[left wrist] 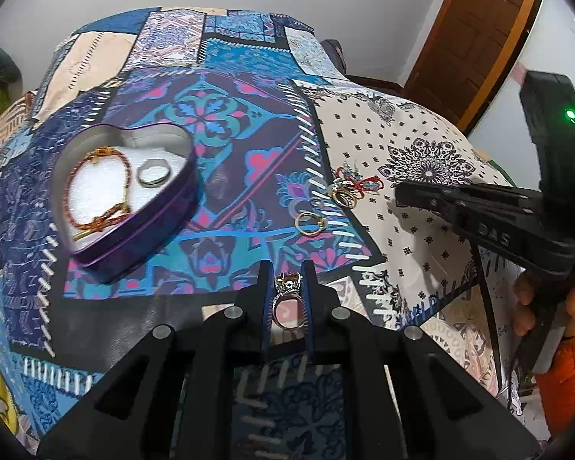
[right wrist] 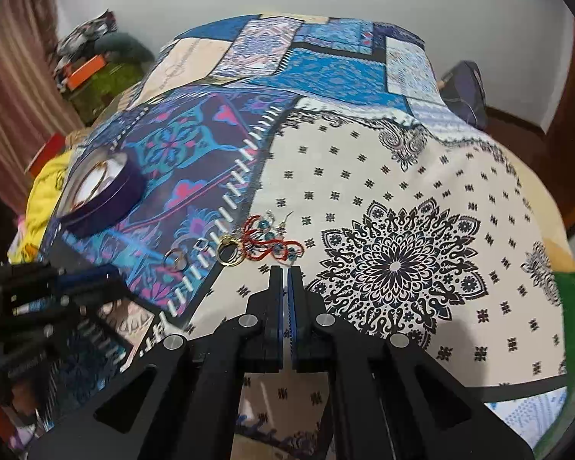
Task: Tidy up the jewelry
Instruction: 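Grasp the red-and-blue beaded earrings with the right tool while the left tool holds the ring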
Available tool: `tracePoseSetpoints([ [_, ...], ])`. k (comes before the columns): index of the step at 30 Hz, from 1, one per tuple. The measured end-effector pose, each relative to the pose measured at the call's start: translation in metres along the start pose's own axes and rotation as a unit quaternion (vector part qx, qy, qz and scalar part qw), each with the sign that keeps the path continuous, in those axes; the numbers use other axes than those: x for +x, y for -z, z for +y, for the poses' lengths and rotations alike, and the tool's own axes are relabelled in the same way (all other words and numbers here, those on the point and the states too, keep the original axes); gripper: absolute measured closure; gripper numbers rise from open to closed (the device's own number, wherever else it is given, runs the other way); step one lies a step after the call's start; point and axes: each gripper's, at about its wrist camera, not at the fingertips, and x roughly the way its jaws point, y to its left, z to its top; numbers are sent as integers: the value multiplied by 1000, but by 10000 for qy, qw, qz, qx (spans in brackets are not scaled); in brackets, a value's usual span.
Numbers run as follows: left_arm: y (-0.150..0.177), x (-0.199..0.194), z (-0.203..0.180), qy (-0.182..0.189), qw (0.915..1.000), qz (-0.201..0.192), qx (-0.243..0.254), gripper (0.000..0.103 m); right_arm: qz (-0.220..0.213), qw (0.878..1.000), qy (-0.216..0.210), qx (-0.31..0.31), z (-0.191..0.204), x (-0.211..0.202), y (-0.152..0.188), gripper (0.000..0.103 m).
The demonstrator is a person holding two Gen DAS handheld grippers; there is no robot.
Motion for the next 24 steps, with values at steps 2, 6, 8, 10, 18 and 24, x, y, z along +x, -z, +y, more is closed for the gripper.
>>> tracePoseSetpoints([
  [2,0,-3,3,-56,10000,-25,-9,91,135,9999,70,-68,1,3,-4,85],
  [6,-2,-4,7,-165,9998,-56,-7,91,116,9997,168,-107,2,11,-13,70],
  [8,-3,-4,8,-221,9997,-80,6,91,151,9996,172,-133,3,19,-18,70],
  [10,-5,-3,9,-231,9997,-93,22,91,227,9994,192,-177,3,29,-22,70],
  [18,-5,5,12,-143,9999,-82,-23,91,272,9993,52,-240,10,40,-18,90],
  [24,-5,1,11,-99,9999,-94,-39,91,228,9997,-129,0,10,28,-8,91],
])
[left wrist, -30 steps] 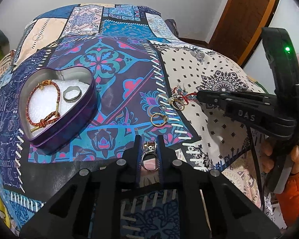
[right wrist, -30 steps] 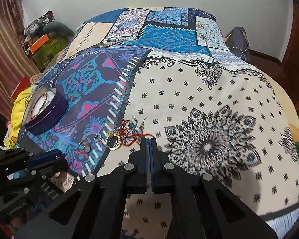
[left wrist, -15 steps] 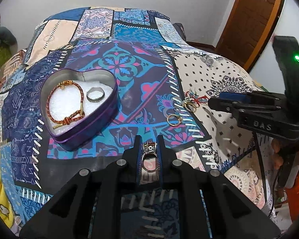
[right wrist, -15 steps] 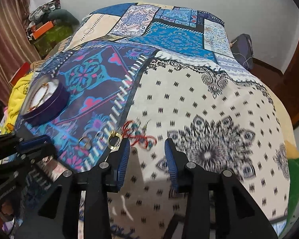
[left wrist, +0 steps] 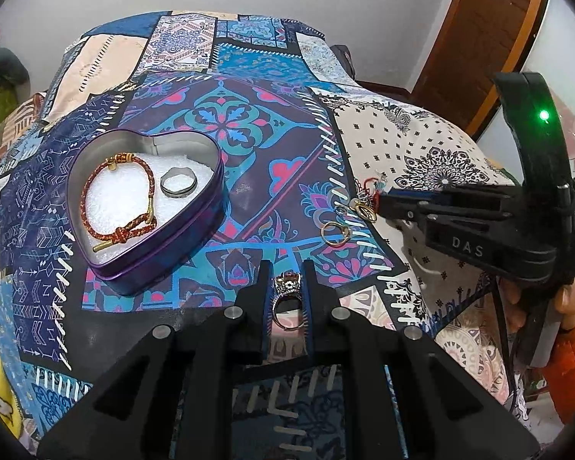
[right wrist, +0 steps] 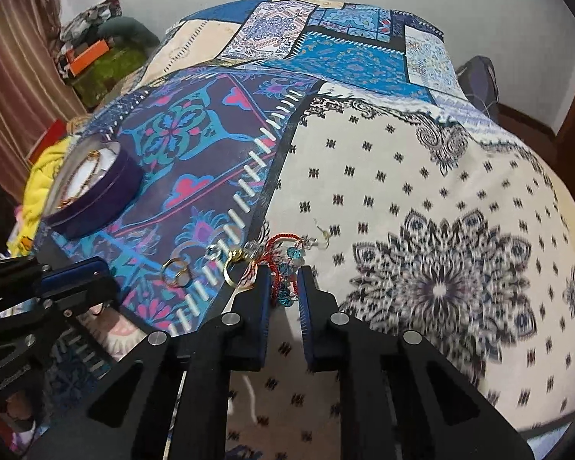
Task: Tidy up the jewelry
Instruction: 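Grasp the red-and-blue beaded earrings with the right tool while the left tool holds the ring, then drop the ring into the heart tin with the left tool while the right tool drops the earrings in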
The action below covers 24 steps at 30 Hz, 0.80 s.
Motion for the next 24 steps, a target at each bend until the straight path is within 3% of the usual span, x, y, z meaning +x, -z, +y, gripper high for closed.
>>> tracePoseSetpoints([
  [12,-1,-34,-4,-18,9995,-301,-15,91,-135,9999,-93,37,14,-39,25,91],
  [24,7,-65,-1,-77,9987,-500,-41,91,-593,9967,-543,-140,51,-68,14,91],
])
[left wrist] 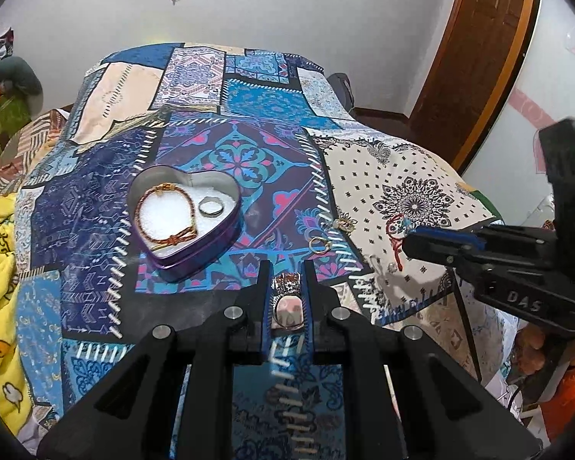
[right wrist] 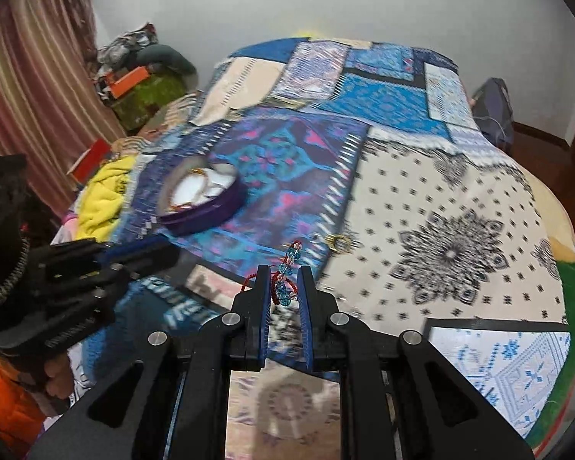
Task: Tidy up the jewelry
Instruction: 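Drop the ring into the heart tin with the left tool while the right tool drops the earrings in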
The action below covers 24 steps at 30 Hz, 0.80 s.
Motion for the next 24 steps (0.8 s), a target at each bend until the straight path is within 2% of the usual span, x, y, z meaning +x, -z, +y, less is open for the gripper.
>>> tracePoseSetpoints([
  [10,8,-20,23,-100,9996,-134,-216,91,-349,9988,-295,-202,32,-6,-21,91],
  [24,-19,-47,57,-271,9969,-659,-347,91,-625,9963,-486,-332,60,12,-58,91],
])
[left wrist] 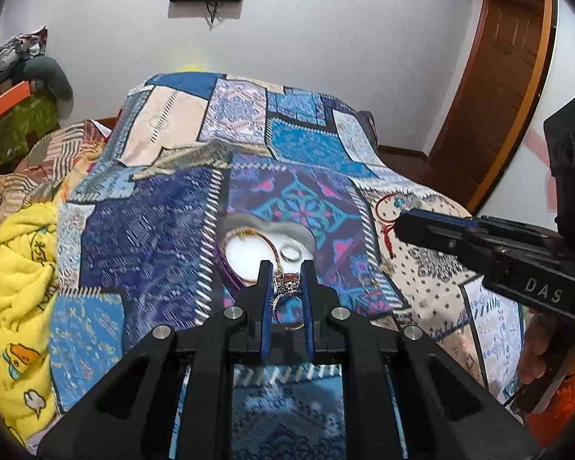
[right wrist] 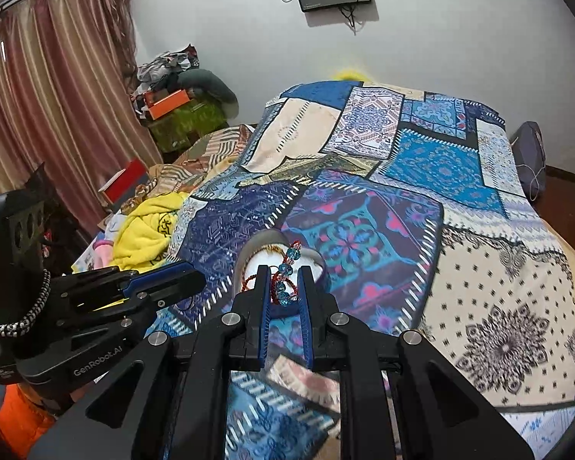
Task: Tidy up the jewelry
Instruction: 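Drop the ring into the heart tin with the left tool while the right tool drops the earrings in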
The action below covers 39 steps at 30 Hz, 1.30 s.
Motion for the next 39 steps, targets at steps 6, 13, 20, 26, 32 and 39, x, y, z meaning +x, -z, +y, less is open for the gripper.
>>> tracePoseSetpoints([
  [6,-11,8,11,-41,9999,-101,-35,91,44,10000,-16,55,-2,17,-7,91],
  [13,-21,26,27,-54,9999,-97,-114,91,210,9997,-45,67,-5,45,-12,91],
  [20,-29,47,34,35,9999,-16,-108,91,534,9985,-117,-21,-5,71,-8,91],
  [26,-31,65,37,118,9998,136,-95,91,791,9966,-123,-177,-4,87,-3,91],
  [32,-31,82,44,206,9990,328,-201,91,904,9956,-93,-221,-5,95,-1,91],
  [39,-32,87,43,246,9989,380,-152,91,964,9950,-65,-242,-6,99,-1,90],
])
